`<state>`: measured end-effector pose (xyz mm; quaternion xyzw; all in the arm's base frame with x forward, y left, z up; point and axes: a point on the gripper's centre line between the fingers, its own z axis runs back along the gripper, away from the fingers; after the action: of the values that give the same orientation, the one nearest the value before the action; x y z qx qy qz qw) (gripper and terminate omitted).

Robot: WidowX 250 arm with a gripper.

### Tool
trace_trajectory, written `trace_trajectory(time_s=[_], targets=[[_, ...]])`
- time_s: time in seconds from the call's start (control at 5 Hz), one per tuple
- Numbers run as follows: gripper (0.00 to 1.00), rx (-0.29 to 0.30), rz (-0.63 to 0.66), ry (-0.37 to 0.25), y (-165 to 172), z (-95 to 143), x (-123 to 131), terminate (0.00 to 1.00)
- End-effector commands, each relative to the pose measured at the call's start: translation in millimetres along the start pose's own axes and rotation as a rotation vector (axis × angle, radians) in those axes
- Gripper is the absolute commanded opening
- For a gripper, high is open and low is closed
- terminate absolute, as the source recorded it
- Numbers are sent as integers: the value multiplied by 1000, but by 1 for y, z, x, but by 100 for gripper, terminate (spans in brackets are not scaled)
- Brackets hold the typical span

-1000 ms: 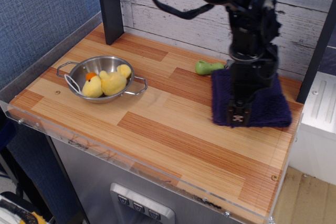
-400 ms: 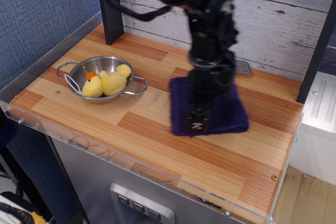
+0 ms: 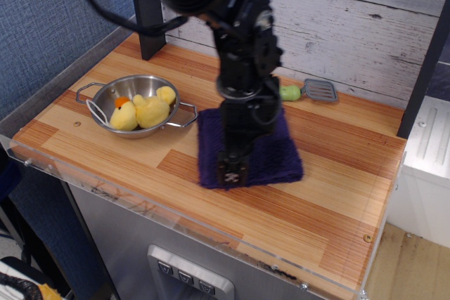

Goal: Bring the violet cloth to the front edge of the table.

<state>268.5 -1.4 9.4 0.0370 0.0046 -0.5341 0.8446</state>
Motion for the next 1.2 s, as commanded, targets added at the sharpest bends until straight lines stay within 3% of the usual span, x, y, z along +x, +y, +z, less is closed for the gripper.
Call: trace_trajectory(time_s=[0.0, 0.4, 0.6, 1.0], targets=[[100, -36, 15, 40, -19, -2, -27, 0], [100, -36, 15, 48, -26, 0, -35, 0], [100, -32, 1, 17, -23, 5, -30, 0], [100, 33, -12, -27, -17, 38, -22, 0]])
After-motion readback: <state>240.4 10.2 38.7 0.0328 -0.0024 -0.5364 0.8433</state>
